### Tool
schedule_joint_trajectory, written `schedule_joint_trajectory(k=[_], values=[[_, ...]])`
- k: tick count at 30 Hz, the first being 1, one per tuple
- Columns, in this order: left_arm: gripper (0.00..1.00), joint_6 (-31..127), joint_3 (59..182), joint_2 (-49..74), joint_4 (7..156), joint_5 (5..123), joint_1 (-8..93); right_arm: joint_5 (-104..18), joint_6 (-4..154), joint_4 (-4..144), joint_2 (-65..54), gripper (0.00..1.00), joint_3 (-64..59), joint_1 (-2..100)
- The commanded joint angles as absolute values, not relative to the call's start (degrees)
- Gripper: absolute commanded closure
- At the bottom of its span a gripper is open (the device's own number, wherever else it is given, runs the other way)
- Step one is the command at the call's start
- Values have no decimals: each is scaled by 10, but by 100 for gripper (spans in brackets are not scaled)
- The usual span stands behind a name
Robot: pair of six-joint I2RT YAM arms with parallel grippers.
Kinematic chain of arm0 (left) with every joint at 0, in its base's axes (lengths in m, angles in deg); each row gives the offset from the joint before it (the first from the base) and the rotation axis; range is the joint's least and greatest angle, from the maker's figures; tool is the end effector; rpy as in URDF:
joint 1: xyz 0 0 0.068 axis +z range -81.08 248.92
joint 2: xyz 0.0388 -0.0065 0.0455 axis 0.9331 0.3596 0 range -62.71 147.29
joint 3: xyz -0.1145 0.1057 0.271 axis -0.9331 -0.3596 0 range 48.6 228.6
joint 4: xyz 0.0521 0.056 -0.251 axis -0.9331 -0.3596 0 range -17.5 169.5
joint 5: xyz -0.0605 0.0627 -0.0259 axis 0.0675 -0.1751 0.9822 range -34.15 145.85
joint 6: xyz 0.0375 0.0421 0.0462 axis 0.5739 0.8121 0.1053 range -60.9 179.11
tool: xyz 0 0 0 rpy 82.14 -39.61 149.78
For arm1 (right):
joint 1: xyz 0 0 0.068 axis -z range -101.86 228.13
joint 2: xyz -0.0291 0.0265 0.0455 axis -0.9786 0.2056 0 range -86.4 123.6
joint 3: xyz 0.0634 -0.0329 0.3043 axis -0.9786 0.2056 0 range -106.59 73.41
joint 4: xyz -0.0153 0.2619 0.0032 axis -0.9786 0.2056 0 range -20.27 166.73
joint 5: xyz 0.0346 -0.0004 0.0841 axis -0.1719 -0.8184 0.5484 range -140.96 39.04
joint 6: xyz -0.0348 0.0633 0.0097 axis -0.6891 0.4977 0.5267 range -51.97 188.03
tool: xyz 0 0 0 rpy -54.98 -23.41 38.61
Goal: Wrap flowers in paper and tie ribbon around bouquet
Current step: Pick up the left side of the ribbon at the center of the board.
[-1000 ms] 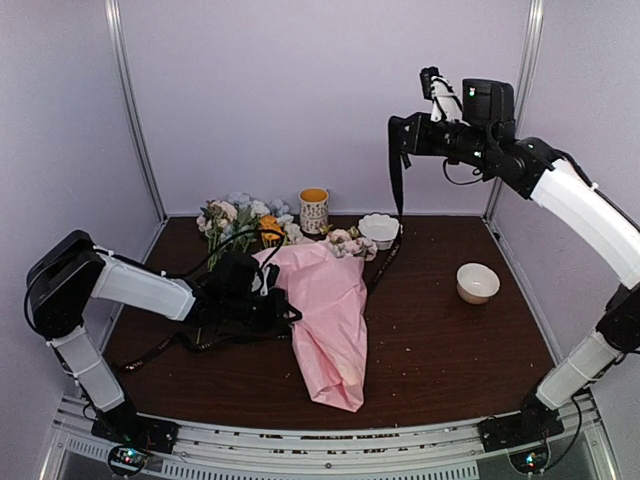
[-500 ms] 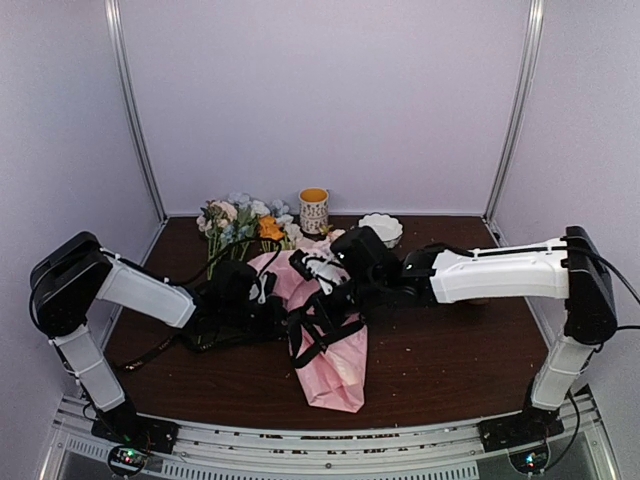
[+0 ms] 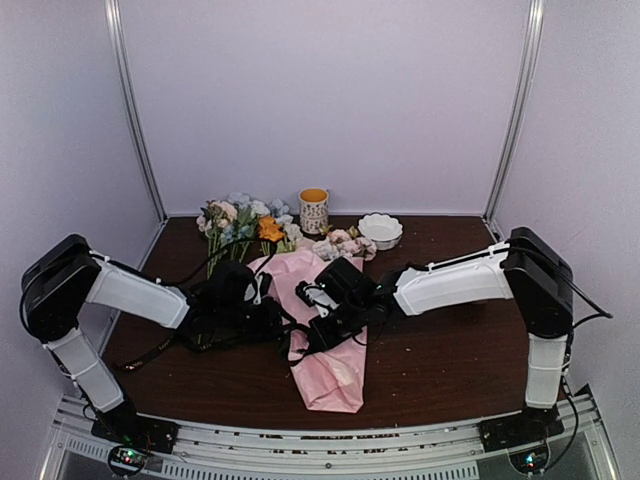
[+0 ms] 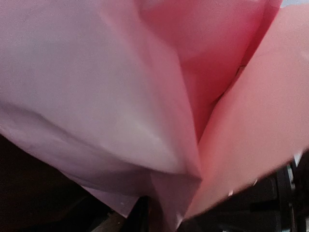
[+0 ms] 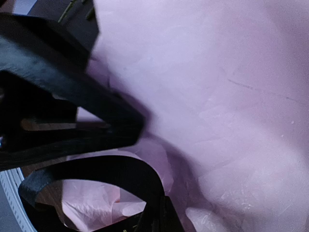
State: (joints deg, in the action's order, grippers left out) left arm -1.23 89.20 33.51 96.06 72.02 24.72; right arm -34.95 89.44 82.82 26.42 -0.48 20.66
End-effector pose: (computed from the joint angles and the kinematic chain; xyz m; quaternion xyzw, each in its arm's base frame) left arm 0.2348 -0.2521 0.1642 -0.0656 0.8935 -0.4144 0.1601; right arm 0.2271 0.3873 0.1824 -0.3330 0.8763 0.3065 0.1653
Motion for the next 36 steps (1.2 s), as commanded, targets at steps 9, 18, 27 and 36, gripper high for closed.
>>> schedule_joint_trajectory(k=[9,18,27,36], values=[[40,63,930,182,724,592,249,-343,923,811,290,100,-3,220],[3,23,831,-60,492,453,393,-332,928,803,293,100,-7,219],[2,44,762,-30,541,469,516,-332,918,813,284,100,-10,219],[29,70,776,101,586,508,522,-330,916,821,278,100,-11,220]])
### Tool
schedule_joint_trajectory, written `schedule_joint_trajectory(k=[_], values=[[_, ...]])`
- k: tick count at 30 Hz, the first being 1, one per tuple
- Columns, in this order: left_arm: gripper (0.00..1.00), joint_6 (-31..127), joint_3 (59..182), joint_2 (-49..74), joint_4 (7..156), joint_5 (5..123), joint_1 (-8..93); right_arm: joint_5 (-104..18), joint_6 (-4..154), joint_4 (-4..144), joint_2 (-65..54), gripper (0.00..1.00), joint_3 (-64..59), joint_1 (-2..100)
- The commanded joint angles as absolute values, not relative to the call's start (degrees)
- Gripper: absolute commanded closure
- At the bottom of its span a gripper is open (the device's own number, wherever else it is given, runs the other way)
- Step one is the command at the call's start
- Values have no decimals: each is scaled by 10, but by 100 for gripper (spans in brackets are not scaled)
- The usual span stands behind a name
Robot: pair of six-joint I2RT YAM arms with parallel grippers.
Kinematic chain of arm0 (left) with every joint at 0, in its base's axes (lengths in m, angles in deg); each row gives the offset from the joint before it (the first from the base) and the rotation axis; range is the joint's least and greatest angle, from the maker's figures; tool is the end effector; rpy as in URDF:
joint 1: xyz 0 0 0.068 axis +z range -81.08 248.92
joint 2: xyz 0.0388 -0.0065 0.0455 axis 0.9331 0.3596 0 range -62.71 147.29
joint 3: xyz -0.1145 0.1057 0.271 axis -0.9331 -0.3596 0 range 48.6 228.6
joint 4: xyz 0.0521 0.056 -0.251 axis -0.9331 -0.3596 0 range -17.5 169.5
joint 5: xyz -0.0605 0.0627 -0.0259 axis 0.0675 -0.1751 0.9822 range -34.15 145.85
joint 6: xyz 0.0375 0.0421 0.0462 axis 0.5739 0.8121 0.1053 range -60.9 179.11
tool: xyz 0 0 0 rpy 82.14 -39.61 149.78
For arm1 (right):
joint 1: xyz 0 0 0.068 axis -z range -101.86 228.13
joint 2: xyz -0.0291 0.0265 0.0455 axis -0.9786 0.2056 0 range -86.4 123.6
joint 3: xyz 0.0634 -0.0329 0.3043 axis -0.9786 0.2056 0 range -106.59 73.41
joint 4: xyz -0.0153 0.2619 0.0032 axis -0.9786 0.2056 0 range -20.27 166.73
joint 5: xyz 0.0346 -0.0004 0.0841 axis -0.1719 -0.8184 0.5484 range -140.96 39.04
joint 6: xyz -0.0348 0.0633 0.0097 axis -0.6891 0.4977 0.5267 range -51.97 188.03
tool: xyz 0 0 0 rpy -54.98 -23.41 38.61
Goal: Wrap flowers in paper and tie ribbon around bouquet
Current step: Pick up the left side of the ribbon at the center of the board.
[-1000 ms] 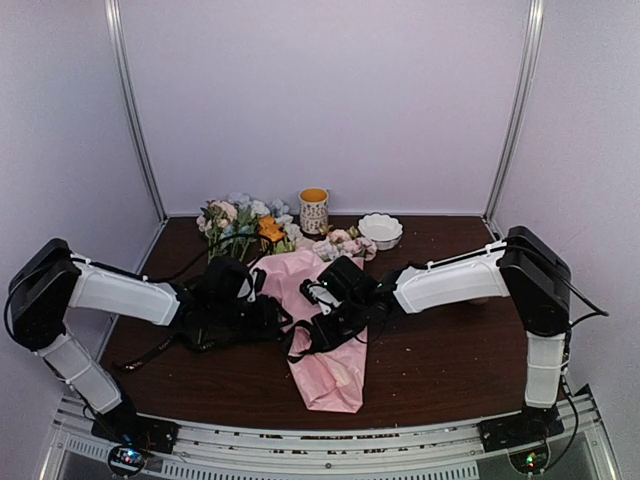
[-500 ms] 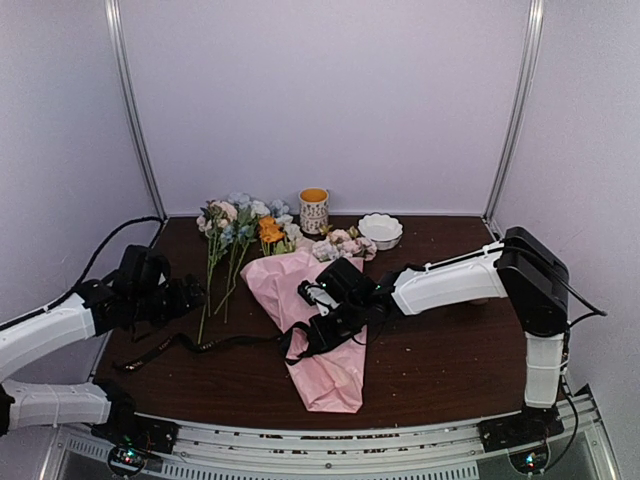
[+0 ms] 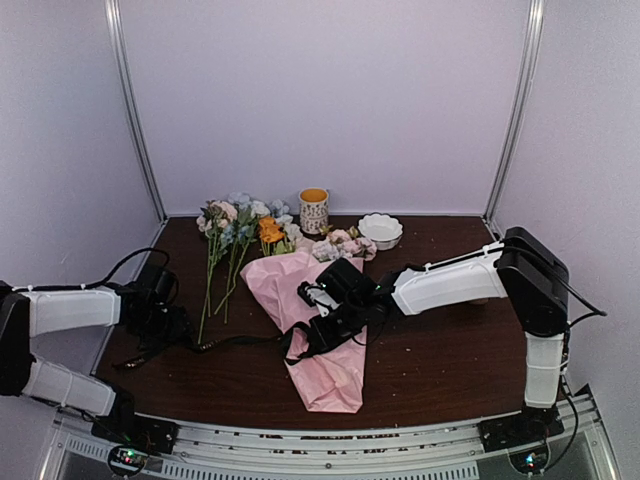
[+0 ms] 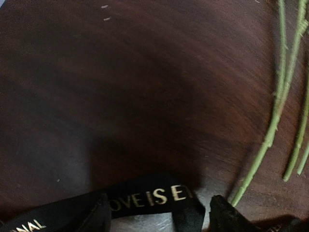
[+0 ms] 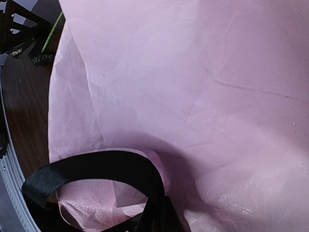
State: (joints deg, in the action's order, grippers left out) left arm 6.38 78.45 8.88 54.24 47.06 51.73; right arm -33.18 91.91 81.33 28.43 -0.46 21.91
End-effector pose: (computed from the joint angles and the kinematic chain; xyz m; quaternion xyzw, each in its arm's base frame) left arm 0.1933 -0.0502 0.1606 -0.3127 0.9258 -0.0523 0.2059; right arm 0.2365 0.3869 0.1697 -0.3083 0.8848 0.3161 0.1486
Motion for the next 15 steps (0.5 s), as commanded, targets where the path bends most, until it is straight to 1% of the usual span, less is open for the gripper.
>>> schedule_joint_trajectory(k=[1,4,8,9,12,15], values=[[35,61,760,98,601,520,522,-329,915,822,279,100,-14,220],[46,50,726,85,631,504,522,-327,910,835,284,100,-29,219],[60,70,740,112,639,481,522,-323,911,840,285,100,-31,219],[68,77,748,125,642,481,522,-323,911,842,285,100,-31,219],[100,90,764,157,648,483,521,-326,911,846,285,100,-31,219],[100,89,757,151,660,482,521,-327,914,844,282,100,-28,220]])
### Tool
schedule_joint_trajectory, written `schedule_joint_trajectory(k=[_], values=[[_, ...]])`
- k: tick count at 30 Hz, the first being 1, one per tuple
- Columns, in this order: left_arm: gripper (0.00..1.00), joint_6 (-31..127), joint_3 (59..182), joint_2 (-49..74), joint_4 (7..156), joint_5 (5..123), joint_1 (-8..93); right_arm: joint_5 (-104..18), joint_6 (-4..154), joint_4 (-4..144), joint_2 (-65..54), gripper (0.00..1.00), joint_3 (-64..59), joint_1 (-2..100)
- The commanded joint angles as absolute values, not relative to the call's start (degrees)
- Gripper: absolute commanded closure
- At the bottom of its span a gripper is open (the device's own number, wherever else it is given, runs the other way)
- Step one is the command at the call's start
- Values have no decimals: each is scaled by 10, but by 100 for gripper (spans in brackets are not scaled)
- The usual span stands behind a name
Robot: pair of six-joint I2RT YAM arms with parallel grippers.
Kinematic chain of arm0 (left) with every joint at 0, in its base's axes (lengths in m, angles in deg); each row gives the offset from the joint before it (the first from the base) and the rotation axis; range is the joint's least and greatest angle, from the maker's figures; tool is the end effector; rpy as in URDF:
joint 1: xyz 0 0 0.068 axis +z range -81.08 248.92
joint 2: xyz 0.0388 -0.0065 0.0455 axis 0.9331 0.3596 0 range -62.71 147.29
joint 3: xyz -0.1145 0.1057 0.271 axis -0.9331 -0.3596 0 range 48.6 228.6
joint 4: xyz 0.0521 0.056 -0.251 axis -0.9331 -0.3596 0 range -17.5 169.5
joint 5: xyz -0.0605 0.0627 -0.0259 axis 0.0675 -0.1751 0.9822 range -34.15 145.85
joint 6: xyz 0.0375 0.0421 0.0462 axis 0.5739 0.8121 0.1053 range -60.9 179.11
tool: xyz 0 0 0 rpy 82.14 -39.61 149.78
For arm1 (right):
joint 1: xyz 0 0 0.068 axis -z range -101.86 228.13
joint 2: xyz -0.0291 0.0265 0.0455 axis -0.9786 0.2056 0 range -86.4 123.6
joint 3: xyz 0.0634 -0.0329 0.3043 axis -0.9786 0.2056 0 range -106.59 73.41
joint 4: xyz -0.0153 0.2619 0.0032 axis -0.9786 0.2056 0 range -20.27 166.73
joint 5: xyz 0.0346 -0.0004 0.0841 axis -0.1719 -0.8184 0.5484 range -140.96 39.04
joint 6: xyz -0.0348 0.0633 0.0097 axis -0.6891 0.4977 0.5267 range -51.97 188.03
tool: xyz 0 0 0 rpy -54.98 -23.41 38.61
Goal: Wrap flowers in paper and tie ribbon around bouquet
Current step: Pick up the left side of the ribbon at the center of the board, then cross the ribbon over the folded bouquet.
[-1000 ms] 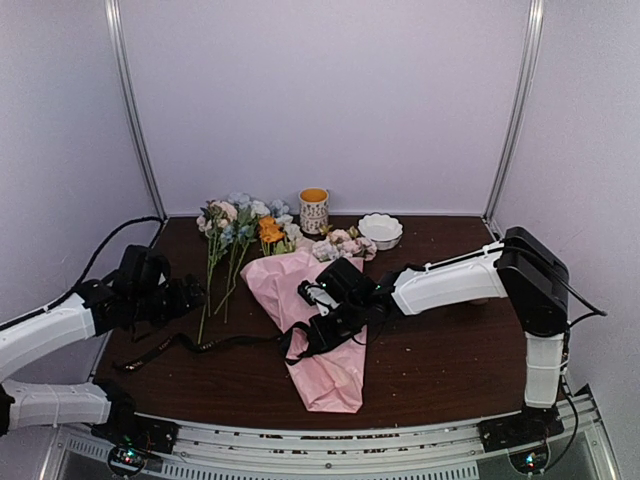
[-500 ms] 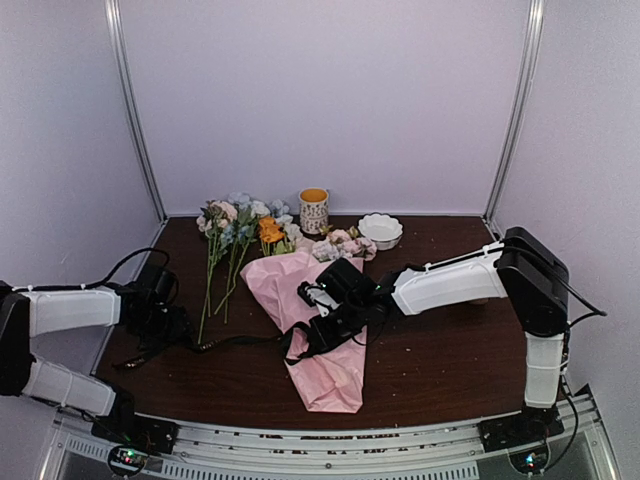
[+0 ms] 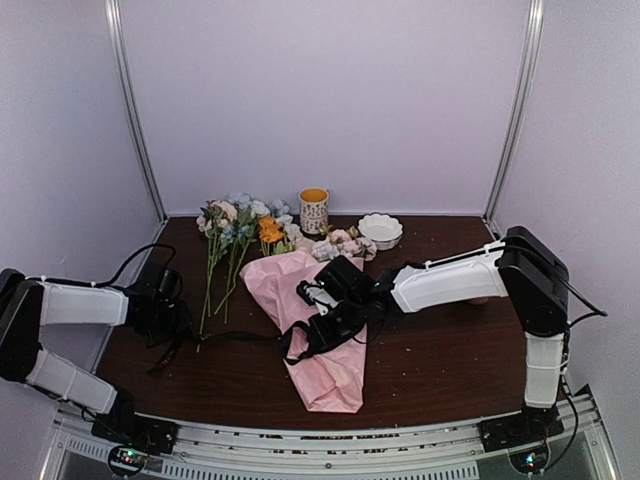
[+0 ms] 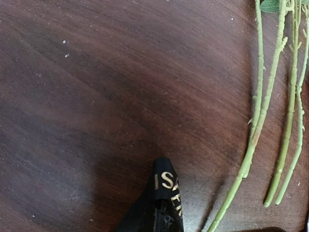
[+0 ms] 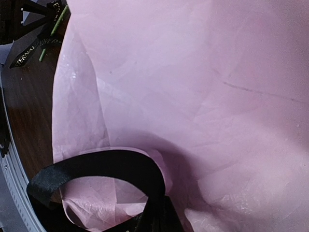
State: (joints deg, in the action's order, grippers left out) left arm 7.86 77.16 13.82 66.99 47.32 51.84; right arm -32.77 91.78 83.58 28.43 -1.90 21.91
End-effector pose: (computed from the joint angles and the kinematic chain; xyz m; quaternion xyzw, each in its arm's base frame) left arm 0.2169 -0.0574 0.1509 -0.3014 0.9162 -0.0831 0.2506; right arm 0.2369 0.3882 0.1744 -0.3098 0.8861 0.3144 0.1414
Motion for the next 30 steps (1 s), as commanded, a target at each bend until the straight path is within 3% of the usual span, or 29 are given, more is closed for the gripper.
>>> schedule_joint_trajectory(k=[1,7,10,13,17,22,30], values=[[100,89,751,138,666,482,521,-326,915,843,282,100,-27,220],[100,136,762,-28,636,436,479,-316,919,845,282,100,-33,221],[100,211,812,-118,627,349,371,-309,920,846,279,100,-39,223],[100,321,851,-149,682,350,264,-248,942,810,274,100,-34,235],[100,447,889,-109,781,478,156,-209,981,761,270,100,-35,259],[100,481,930,-12,871,681,108,-176,1007,732,267,100,-55,276],[100,504,962,63,927,738,106,-167,1044,729,344,100,-156,289]])
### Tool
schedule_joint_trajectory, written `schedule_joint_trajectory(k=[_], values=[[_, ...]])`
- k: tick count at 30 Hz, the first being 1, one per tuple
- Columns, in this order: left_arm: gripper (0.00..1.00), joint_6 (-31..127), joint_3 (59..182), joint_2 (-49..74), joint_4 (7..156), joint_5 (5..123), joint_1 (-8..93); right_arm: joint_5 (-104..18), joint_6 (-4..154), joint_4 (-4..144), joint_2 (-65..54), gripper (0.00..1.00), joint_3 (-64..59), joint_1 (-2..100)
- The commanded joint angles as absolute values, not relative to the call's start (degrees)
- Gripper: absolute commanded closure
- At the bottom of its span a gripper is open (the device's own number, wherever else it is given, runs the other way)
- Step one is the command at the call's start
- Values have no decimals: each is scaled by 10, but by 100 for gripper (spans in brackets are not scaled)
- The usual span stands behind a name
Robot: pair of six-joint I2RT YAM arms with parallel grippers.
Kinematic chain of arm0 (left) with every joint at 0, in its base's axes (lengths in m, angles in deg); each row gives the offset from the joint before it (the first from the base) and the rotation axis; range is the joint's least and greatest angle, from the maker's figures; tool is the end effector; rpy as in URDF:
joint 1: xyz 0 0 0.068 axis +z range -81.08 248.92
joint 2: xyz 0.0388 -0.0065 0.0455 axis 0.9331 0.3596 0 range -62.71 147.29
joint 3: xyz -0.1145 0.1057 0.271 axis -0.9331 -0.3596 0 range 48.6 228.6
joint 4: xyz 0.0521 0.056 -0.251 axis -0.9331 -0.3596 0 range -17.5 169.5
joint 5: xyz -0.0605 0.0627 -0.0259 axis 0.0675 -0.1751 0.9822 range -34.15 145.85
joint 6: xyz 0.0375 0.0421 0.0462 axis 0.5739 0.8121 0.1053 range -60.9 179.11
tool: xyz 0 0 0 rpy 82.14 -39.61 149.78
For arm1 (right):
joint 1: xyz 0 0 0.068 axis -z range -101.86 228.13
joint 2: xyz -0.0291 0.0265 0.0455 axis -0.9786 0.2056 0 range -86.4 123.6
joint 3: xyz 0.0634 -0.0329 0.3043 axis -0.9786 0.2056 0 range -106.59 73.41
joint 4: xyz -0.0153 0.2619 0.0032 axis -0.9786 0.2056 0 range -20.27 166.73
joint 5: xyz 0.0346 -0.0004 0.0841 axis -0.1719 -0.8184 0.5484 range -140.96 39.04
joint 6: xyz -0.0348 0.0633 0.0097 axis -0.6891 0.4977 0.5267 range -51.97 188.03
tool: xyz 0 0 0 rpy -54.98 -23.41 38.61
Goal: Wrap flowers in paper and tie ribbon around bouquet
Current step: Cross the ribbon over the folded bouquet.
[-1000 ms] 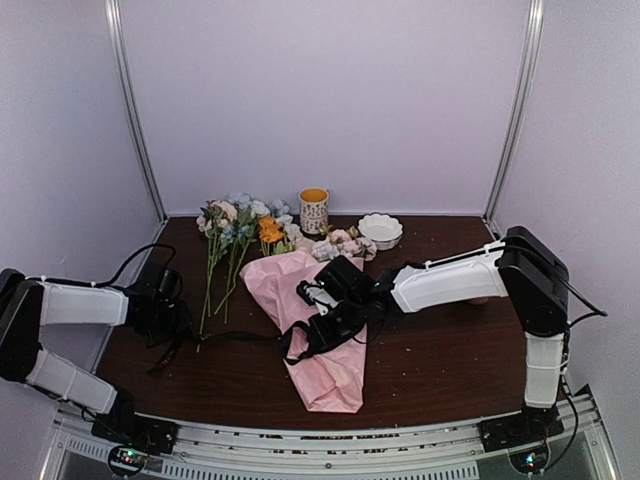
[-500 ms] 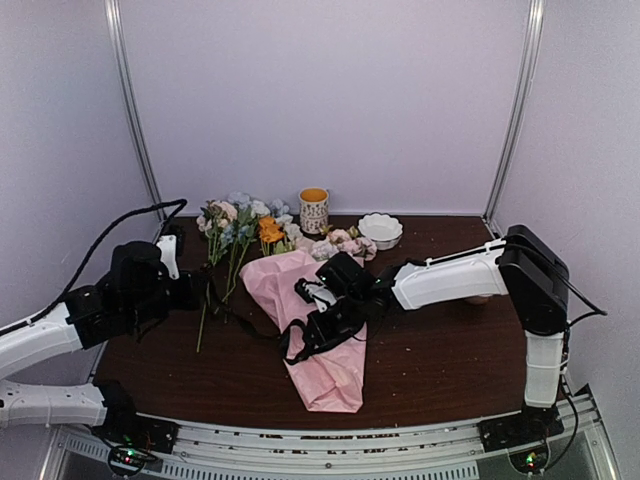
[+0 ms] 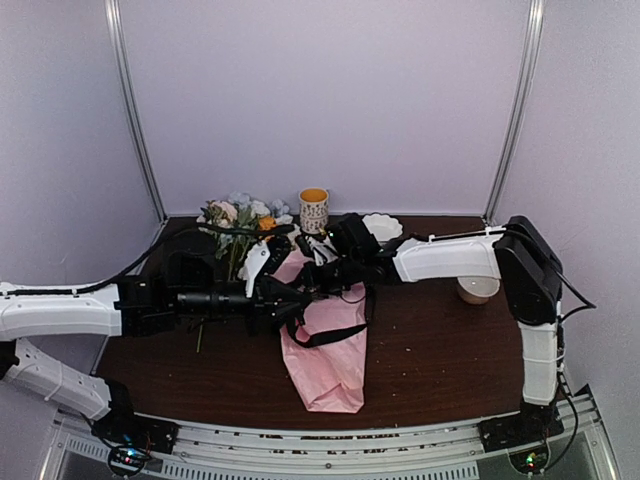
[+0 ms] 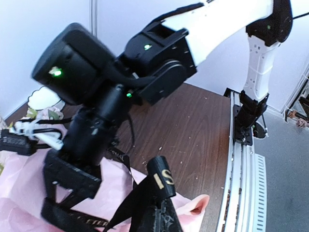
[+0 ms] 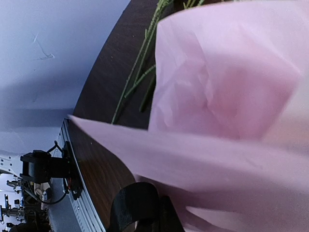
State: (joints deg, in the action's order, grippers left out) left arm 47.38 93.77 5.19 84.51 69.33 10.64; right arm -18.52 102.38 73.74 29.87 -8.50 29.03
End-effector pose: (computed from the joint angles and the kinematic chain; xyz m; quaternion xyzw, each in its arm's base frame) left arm 0.1361 -0.2473 0.3158 0.3805 0.7094 -0.4136 0.4253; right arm 0.2962 0.3916 0.2200 -0.2316 0.8416 0.4660 0.1448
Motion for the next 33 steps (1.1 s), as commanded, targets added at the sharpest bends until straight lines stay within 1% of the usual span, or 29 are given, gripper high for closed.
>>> schedule_joint_trajectory(k=[1,3,4,6,8,9,11,13,21,25,28,33], values=[[100,506,964,73,935,727,107,-159,1045,732,354,100,-170,289],[100,501,973,97,939,703,115,-150,1049,736,366,100,-185,290],[100,486,977,110,941,690,126,-149,1050,736,365,98,-186,291],[100,433,985,144,950,691,160,-150,1051,734,348,88,-177,293],[100,388,981,176,982,724,191,-153,1054,727,331,75,-162,296],[100,371,974,187,1005,742,202,-155,1057,724,321,71,-153,298],[100,354,960,203,1040,755,210,-160,1067,710,298,65,-135,305],[100,355,955,210,1050,759,211,-170,1077,695,274,62,-117,310],[100,366,933,213,1056,753,211,-245,1099,698,232,61,-82,320],[100,366,913,202,1073,750,211,-284,1094,726,232,61,-84,325],[100,374,925,216,1042,722,211,-277,1097,722,237,61,-82,326],[100,373,980,282,970,685,212,-274,1104,695,218,61,-62,327]])
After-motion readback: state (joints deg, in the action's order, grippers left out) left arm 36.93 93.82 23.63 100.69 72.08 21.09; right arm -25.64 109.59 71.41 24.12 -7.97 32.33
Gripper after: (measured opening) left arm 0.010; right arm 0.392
